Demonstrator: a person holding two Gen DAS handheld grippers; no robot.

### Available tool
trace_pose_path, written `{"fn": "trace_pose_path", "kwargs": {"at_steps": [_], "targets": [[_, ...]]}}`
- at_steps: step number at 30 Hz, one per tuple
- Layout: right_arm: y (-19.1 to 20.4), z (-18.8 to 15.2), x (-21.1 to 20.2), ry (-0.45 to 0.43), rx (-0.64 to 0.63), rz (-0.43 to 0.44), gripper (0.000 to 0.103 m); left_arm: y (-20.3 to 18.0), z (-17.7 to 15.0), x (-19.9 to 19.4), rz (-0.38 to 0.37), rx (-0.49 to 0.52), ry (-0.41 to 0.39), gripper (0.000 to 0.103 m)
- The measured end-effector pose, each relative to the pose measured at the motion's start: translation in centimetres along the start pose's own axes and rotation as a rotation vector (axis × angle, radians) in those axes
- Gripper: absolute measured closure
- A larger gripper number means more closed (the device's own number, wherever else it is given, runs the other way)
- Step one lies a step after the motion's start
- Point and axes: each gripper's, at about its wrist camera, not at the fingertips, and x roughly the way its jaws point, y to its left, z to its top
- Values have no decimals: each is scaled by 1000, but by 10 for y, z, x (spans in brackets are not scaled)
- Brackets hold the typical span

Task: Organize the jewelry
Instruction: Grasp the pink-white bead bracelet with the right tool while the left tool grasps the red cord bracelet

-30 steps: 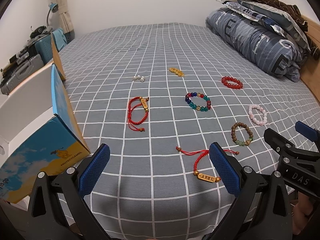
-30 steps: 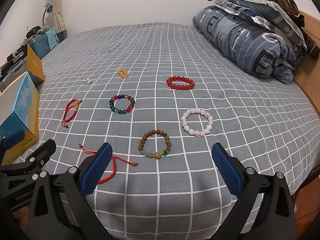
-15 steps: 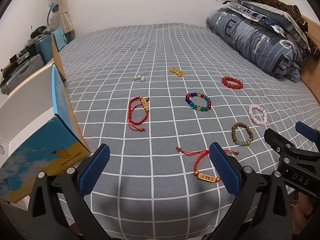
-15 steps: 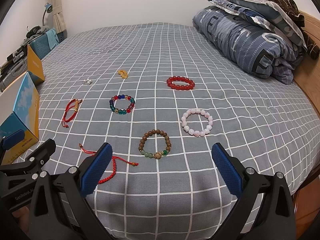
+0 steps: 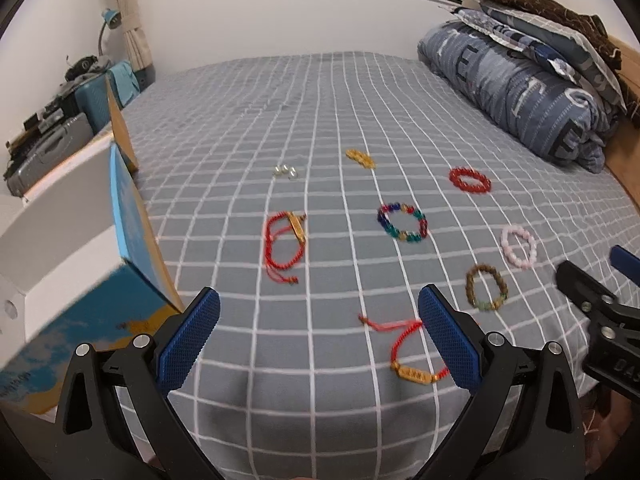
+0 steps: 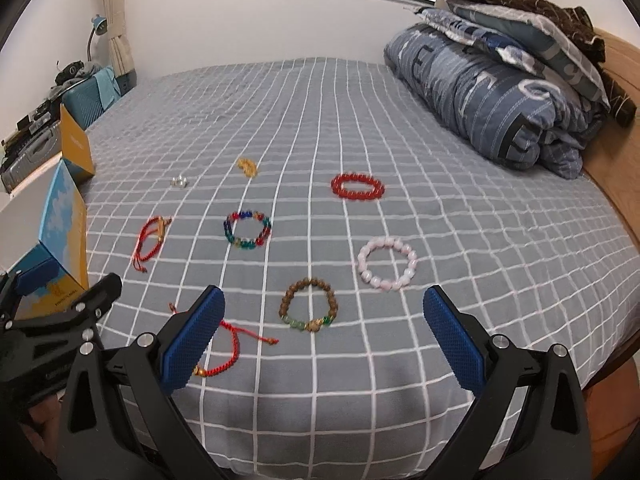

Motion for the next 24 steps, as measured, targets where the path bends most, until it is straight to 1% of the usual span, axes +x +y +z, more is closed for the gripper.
{"fn": "trace_pose_path", "kwargs": {"at_steps": [3, 6, 9, 11, 14, 17, 20, 24], "targets": [[-8, 14, 2, 2, 13, -17, 7, 5, 17, 1, -19, -21, 2, 6], [-14, 28, 16, 28, 13, -37, 7, 8, 36, 11, -41, -28, 18, 6], [-19, 40, 40, 65, 7, -60, 8, 10, 53, 31, -29, -18, 49, 6], [-21, 47, 58, 88, -2, -68, 8, 11, 62, 49, -4, -8, 65, 6], [-27, 53, 92, 146, 7, -63, 8, 12, 72, 78, 3, 2, 102, 6], [-34, 53, 126, 204, 5, -79, 8, 16, 75, 106, 14, -7, 143, 6], [-39, 46, 152, 247, 9, -77, 8, 20, 69, 132, 25, -8, 178, 6], [-47, 37, 176, 293, 16, -78, 8, 30, 59, 160, 24, -33, 236, 6]]}}
